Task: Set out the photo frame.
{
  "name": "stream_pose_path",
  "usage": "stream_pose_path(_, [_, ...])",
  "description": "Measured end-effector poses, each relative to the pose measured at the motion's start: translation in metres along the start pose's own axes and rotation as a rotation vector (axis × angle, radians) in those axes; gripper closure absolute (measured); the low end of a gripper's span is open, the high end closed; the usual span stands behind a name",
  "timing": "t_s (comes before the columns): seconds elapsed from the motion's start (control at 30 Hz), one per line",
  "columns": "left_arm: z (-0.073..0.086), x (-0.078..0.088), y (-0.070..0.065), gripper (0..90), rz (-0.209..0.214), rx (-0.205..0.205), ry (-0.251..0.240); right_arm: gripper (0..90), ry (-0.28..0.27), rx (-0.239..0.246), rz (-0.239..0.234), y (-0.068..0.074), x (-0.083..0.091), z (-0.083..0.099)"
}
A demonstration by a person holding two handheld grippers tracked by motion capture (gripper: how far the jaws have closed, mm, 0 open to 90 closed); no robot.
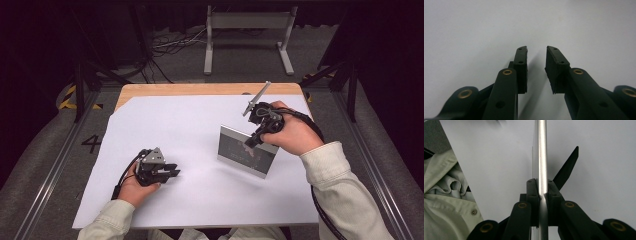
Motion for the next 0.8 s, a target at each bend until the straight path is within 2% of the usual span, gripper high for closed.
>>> stream_pose_path(0.27, [0.007, 0.006, 0.003, 71.8, -0.014, 0.012, 0.006, 83.8, 0.035, 0.097, -0.021, 0.001, -0.009, -0.012])
stream_pose_path(0.3, [0.008, 0.006, 0.003, 71.7, -0.015, 0.016, 0.005, 83.8, 0.040, 0.113, -0.024, 0.001, -0.010, -0.013])
stream_pose_path(0.33, [0.009, 0.007, 0.004, 71.6, -0.016, 0.018, 0.006, 83.8, 0.050, 0.151, -0.026, 0.000, -0.012, -0.016])
stream_pose_path(0.47, [0.010, 0.008, 0.004, 71.5, -0.020, 0.026, 0.005, 83.8, 0.061, 0.181, -0.035, 0.001, -0.016, -0.019])
stream_pose_path(0.53, [0.011, 0.009, 0.005, 71.4, -0.023, 0.025, 0.006, 83.8, 0.058, 0.221, -0.039, 0.002, -0.019, -0.023])
stream_pose_path(0.67, [0.011, 0.009, 0.005, 71.1, -0.024, 0.029, 0.010, 83.8, 0.052, 0.265, -0.056, 0.006, -0.024, -0.026])
stream_pose_path(0.8, [0.011, 0.008, 0.005, 71.0, -0.024, 0.029, 0.013, 83.8, 0.078, 0.299, -0.063, 0.009, -0.031, -0.026])
Point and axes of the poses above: each handheld gripper's, and its own axes: x roughly backward along the jaws, z roughly out of its underside, y roughly to its left, the point moved 8 cm from there along -x, roughly forward along the jaws, and after that the axes turned 10 degrees about -z, right-handed, at the moved point
